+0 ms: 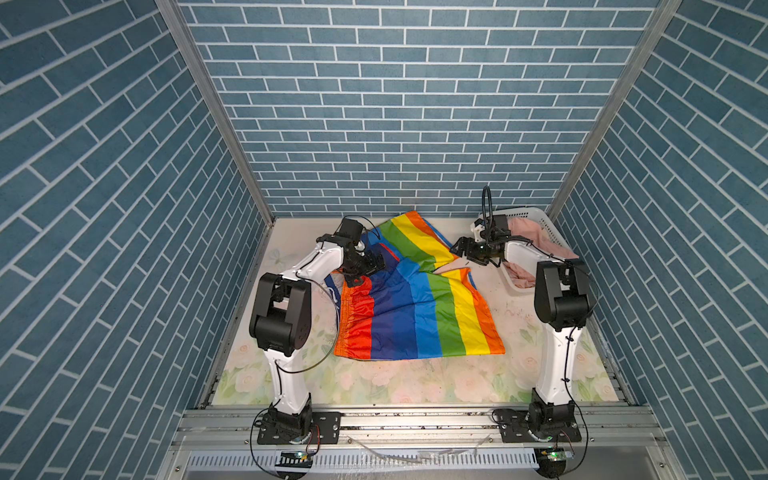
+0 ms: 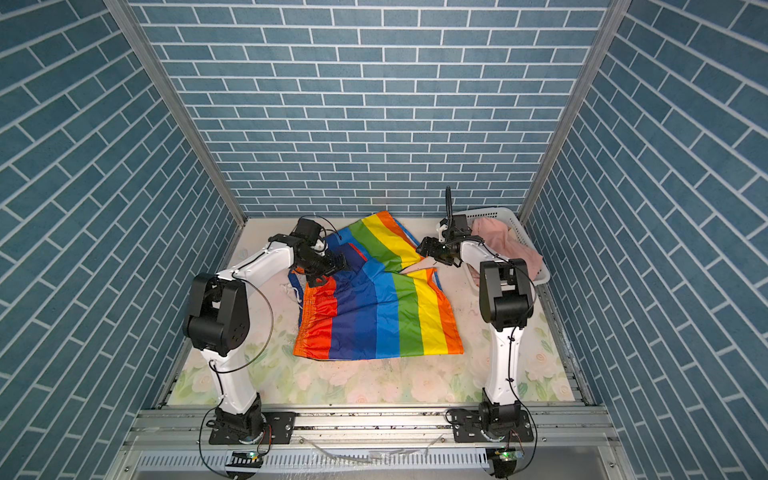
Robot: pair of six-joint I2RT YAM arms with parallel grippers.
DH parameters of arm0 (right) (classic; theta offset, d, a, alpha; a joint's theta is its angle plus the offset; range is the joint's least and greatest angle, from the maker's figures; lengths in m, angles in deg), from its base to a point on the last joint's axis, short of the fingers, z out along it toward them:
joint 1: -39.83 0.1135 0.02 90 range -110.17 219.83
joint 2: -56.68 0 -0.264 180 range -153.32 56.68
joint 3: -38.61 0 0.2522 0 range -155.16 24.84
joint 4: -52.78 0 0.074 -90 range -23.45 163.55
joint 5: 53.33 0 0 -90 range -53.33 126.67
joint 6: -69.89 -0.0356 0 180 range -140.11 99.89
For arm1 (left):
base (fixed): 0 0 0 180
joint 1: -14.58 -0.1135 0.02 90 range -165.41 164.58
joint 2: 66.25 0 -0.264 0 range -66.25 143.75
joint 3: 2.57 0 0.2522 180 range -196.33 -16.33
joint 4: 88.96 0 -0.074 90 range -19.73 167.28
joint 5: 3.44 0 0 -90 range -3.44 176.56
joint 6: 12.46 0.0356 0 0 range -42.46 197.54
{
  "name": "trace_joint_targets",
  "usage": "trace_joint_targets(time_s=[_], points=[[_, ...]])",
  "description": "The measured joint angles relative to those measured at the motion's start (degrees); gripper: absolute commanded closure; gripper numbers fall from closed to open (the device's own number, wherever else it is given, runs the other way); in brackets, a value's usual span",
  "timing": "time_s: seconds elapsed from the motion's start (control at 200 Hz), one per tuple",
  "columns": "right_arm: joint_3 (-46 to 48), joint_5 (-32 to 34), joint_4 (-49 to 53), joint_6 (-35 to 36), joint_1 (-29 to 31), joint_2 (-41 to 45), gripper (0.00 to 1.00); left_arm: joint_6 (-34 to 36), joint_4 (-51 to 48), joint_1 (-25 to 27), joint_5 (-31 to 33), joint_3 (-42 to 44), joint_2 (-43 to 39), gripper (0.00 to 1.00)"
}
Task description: Fold and stack the shorts
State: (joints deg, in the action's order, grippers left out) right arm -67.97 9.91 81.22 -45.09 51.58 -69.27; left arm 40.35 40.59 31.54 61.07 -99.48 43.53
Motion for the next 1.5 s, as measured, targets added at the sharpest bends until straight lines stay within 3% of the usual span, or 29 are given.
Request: trace_joint_targets(time_s=[0.055,0.115,0.235,0.29,0.46,0.76,0.79,0.89,0.93,1.03,1.19,1.36,1.5], points=[[-1.62,-0.24,-0.52,-0.7,0.5,-2.64,0.24,-0.85,0.74,0.98,-0.92,2.32,-0.37,0.01],[-2.86,-0.04,-1.38,-2.21,1.03,-3.61,0.4,-1.44,1.27,1.79,-1.68,4.59,-0.37,0.01],[-2.6,0.31,-2.43,-3.93,1.7,-3.93,0.84,-1.55,1.46,1.97,-1.73,8.07,-0.37,0.0],[-2.03,0.74,-2.93,-4.76,1.92,-3.91,1.0,-1.29,1.31,1.62,-1.68,8.87,-0.37,0.0],[5.99,3.93,-4.2,-5.14,1.9,0.07,1.0,0.44,0.11,-0.68,-1.07,9.07,-0.44,0.0],[32.7,11.39,-2.97,-6.36,2.08,22.8,1.0,6.27,-5.86,-6.67,1.6,4.74,-1.6,0.0],[34.21,12.02,-2.27,-6.49,2.1,24.24,0.95,7.17,-6.69,-6.4,2.34,2.95,-1.81,0.0],[34.99,14.82,1.38,-6.27,2.21,28.13,0.66,10.27,-9.16,-5.57,7.13,-4.55,-3.32,0.0],[33.4,15.96,3.45,-5.7,2.23,29.46,0.49,12.2,-9.73,-5.4,10.47,-7.85,-4.24,0.0],[25.7,17.99,6.88,-3.78,2.23,30.56,0.23,17.79,-9.73,-5.55,17.55,-13.84,-5.66,0.0],[9.42,18.49,8.57,-1.7,2.23,26.34,0.16,23.96,-10.36,-8.7,19.85,-20.31,-0.2,0.07],[-2.01,16.44,9.05,-1.7,2.23,17.38,0.14,26.53,-10.03,-13.25,16.39,-16.81,7.56,0.09],[-6.75,14.12,10.73,-1.7,2.23,10.21,0.13,28.52,-10.01,-13.84,13.79,-15.91,11.19,0.13]])
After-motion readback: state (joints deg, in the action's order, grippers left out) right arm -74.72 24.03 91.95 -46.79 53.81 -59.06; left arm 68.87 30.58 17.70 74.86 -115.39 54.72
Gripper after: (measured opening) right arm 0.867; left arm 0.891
